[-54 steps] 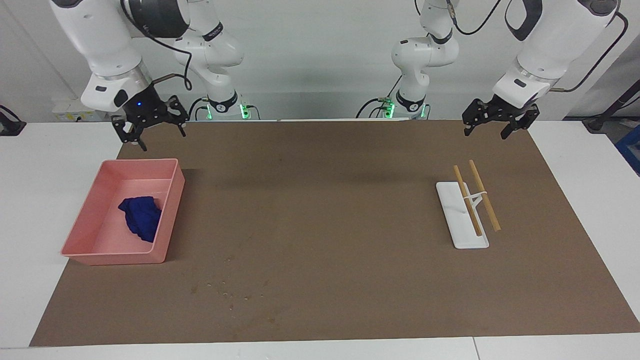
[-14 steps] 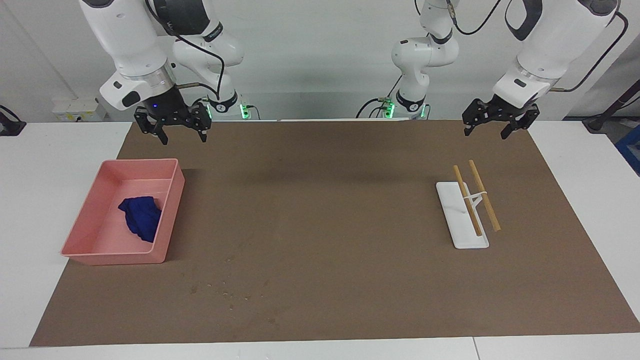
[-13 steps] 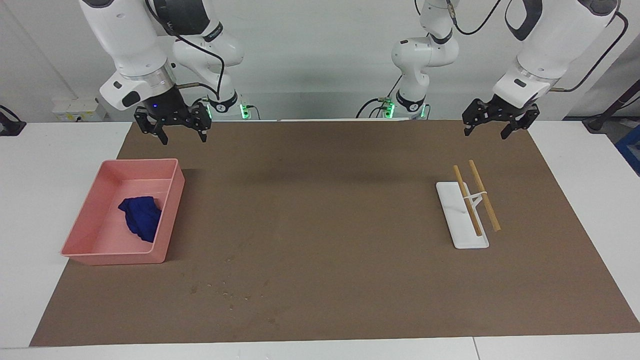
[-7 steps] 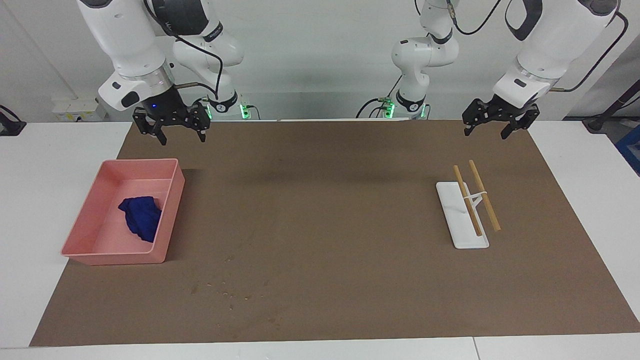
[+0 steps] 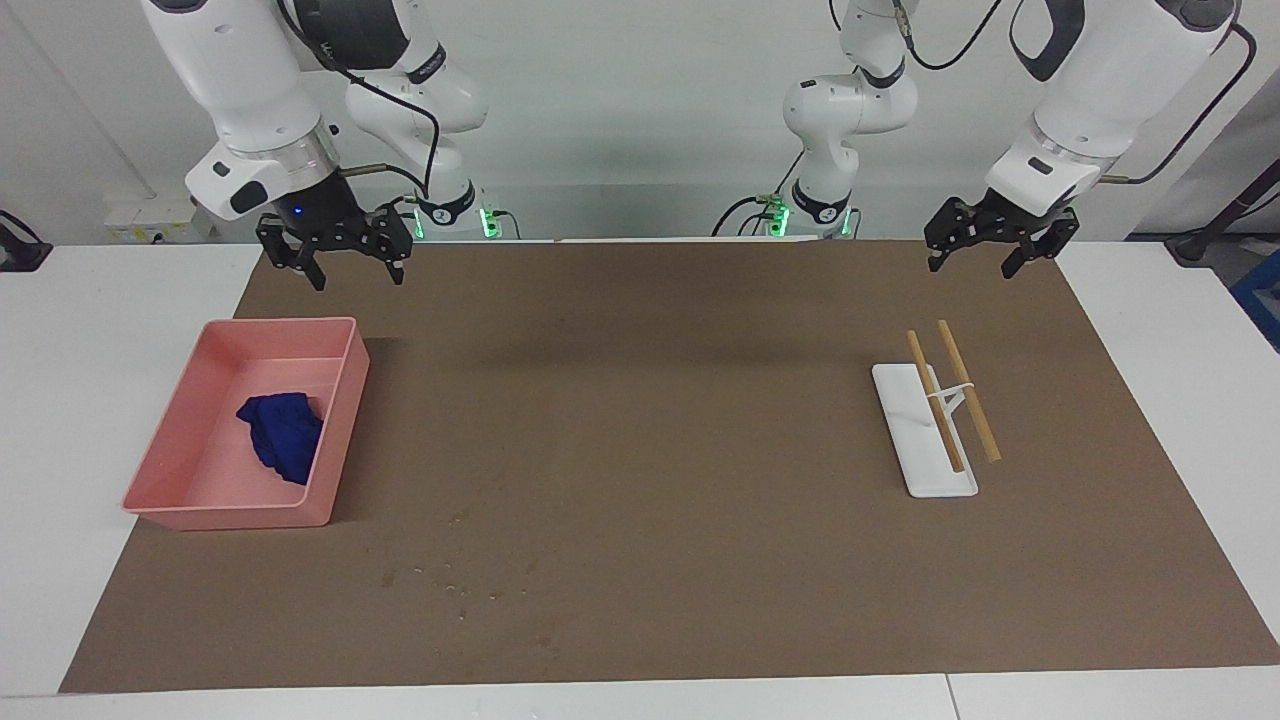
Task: Wipe water with towel using both arms
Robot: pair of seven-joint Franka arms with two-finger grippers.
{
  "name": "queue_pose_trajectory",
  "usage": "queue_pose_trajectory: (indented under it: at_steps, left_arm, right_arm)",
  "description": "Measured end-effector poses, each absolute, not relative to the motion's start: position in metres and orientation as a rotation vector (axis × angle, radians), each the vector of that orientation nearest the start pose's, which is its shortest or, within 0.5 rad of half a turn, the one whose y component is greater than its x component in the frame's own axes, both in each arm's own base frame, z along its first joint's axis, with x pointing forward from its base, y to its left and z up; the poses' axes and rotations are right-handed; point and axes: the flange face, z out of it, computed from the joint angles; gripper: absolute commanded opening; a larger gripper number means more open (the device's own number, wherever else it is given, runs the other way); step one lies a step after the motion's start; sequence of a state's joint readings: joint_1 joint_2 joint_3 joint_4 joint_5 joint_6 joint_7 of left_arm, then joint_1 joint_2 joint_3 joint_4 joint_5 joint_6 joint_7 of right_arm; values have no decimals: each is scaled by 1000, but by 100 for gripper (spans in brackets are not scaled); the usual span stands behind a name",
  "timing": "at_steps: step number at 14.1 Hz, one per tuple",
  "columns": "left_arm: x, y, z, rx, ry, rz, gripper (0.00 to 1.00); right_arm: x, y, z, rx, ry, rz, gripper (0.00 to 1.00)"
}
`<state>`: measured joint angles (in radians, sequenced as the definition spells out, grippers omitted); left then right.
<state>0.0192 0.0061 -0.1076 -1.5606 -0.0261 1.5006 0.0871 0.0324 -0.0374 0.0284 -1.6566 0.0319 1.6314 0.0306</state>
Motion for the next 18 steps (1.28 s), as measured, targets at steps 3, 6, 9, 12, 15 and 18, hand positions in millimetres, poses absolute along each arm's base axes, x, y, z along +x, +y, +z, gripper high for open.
queue_pose_trajectory:
  at_steps: [3, 6, 9, 12, 15, 18]
  left_arm:
    - [546, -51, 620, -3154, 279, 105, 100]
    - [546, -51, 620, -3154, 279, 105, 100]
    - [546, -51, 620, -3154, 279, 105, 100]
    - [546, -51, 620, -3154, 279, 105, 100]
    - [546, -51, 620, -3154, 279, 105, 100]
    - [546, -51, 620, -3154, 279, 105, 100]
  right_arm:
    - [546, 36, 610, -3110, -43, -17, 100]
    - [546, 36, 610, -3115, -60, -18, 100]
    - [547, 20, 610, -3121, -80, -21, 100]
    - [548, -2, 610, -3120, -63, -22, 100]
    - [548, -4, 610, -3120, -58, -22, 100]
    - [548, -3, 610, -3120, -62, -22, 100]
